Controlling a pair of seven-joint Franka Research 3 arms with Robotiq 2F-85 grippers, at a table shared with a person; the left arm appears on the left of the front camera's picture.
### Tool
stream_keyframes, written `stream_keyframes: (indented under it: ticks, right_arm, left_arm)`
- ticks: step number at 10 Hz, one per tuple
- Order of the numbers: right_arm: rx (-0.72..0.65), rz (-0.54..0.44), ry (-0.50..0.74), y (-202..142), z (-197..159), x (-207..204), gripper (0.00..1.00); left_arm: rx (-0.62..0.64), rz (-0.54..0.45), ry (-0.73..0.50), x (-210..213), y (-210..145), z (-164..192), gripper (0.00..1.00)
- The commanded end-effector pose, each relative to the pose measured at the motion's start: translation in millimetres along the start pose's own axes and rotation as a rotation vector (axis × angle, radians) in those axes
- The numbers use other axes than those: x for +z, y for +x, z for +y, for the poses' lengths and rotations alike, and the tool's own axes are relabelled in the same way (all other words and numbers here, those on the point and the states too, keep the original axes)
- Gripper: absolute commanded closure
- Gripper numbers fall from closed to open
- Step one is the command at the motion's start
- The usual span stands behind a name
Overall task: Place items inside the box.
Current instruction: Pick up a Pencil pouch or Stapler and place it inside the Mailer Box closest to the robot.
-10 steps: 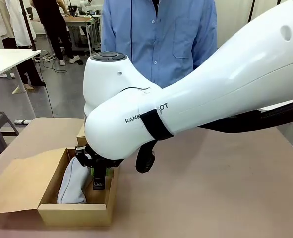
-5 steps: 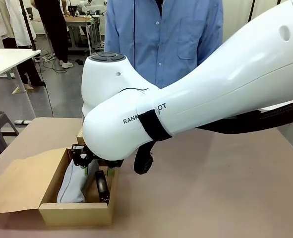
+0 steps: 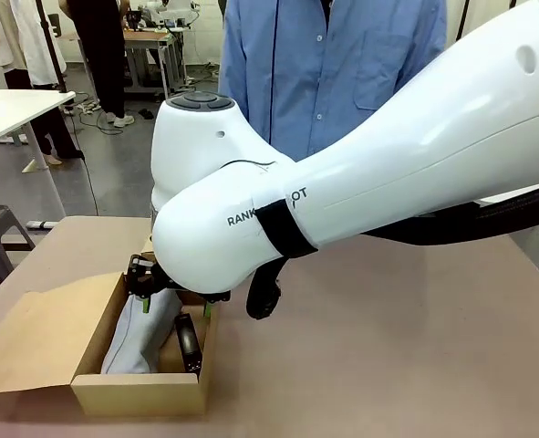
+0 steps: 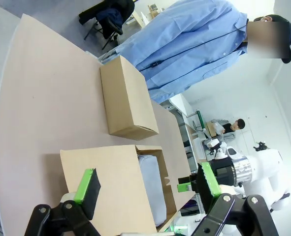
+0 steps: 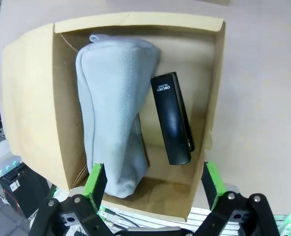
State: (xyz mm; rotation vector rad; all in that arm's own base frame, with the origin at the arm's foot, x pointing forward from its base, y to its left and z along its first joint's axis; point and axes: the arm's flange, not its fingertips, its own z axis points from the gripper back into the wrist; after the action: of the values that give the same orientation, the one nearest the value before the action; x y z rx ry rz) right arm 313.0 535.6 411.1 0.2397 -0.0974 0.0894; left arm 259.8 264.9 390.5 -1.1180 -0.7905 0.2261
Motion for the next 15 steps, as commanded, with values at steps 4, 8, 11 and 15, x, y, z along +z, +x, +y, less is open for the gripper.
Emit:
stream_keyframes:
  ticks: [4,8,11,15]
  right_arm:
    - [0.004,0.214,0.265,-18.3,-186.1,139.0,0.0]
    - [0.019,0.128,0.582,-76.5,-387.3,186.4,0.0]
    - [-0.08,0.099,0.785,-109.4,-500.0,187.4,0.0]
    - [-0.143,0.102,0.823,-92.3,-546.7,215.7,0.0]
  left_arm:
    - [-0.021,-0.017,-0.019,-1.1,0.9,-1.5,0.0]
    - [-0.021,-0.017,-0.019,-1.1,0.9,-1.5,0.0]
    - [-0.021,-0.017,-0.019,-1.1,0.9,-1.5,0.0]
    - [-0.021,-0.017,-0.019,-1.1,0.9,-1.5,0.0]
